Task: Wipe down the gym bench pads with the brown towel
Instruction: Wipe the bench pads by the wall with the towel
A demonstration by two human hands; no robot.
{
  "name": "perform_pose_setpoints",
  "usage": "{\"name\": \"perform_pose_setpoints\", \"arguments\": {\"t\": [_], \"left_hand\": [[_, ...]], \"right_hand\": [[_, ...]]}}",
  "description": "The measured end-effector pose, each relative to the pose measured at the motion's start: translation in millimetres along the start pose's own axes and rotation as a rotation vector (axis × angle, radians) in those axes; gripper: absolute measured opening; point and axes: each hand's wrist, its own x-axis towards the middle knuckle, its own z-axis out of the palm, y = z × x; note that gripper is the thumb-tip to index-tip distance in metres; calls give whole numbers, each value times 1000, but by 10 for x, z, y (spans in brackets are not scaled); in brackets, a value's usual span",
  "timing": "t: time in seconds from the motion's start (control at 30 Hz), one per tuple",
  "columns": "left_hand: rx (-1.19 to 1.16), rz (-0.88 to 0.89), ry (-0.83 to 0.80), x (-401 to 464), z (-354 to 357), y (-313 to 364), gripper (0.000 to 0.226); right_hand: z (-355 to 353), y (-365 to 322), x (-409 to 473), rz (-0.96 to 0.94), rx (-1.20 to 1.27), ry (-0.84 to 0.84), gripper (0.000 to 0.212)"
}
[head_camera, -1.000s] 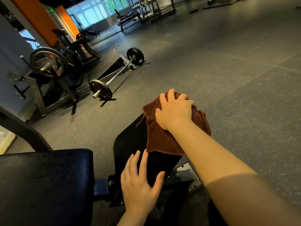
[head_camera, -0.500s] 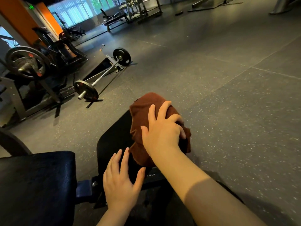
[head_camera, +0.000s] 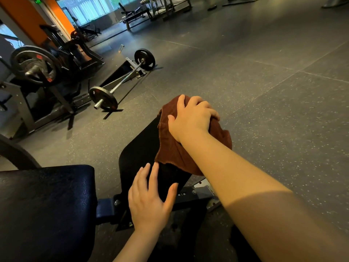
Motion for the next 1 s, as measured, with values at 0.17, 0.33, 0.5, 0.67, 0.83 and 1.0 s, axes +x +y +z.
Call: {"name": "perform_pose_setpoints", "arguments": {"t": [0.17,0.33,0.5,0.67,0.83,1.0], "left_hand": [[-36,-2,2,-14,-8,2,73],[-231,-55,53,-35,-24,-8,74],[-399,-110,134,-62,-29,-52,64],[-507,-84,226,-57,-41,-99,56],[-422,53,120,199,-202,188,60],[-294,116,-145,375,-26,158,79]], "right_hand": [[213,-9,-375,-54,14,155,70],[543,-105,-862,-169,73,275,68],[812,-32,-1263,-325,172,305,61],[591,432,-1022,-512,225,539,45],[503,614,-348,-661,195,736,37],[798,534,-279,-556,357,921,32]]}}
